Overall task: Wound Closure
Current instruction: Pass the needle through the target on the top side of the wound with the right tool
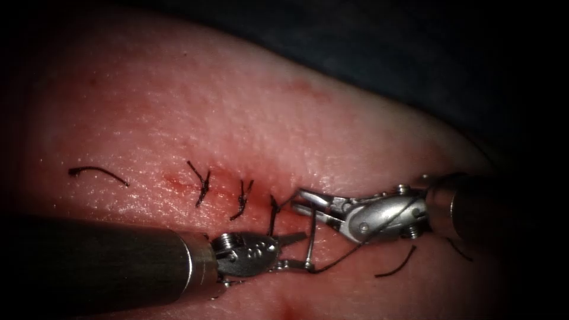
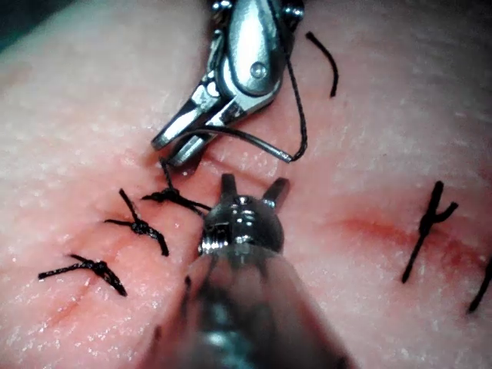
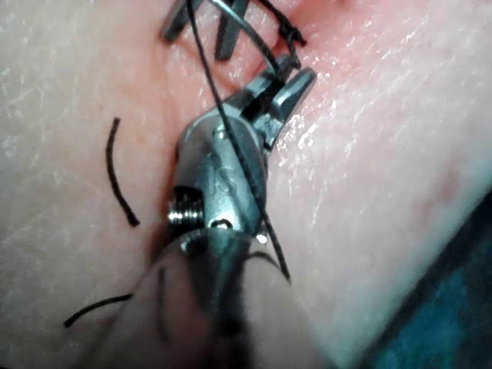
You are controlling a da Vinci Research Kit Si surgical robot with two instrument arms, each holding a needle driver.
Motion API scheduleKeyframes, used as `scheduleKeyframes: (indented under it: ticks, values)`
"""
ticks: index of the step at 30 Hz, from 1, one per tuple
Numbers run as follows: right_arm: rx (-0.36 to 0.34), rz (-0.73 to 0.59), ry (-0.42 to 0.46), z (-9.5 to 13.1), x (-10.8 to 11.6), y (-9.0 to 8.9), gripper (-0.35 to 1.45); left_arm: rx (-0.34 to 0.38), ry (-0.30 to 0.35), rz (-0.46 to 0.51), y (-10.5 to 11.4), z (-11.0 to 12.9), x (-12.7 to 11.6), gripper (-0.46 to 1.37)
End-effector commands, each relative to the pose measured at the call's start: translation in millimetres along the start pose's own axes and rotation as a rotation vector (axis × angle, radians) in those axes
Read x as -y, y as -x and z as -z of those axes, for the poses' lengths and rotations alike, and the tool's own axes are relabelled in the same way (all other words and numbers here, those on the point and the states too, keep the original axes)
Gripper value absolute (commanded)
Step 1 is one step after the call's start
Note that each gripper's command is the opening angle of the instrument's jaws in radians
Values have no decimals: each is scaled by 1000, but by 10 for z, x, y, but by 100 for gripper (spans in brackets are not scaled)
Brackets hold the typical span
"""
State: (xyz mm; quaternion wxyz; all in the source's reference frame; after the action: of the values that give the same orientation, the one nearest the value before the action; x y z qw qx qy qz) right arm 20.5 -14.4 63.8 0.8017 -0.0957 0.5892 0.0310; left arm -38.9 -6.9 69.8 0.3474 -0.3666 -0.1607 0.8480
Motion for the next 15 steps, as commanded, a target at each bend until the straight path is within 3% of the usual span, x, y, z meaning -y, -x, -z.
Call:
scheduleKeyframes:
  ticks: [1, 7, 15]
  values:
    - [-10, -10, 14, 1, -5, -5, -35, 0, 3, -1, 1, -2, 0, 15]
    - [-17, -26, 43, 2, -20, -16, -35, 7, -11, -2, 7, -6, 1, 14]
    - [-36, -37, 74, 3, -43, -31, -35, 98, -25, 10, 30, -21, 4, 18]
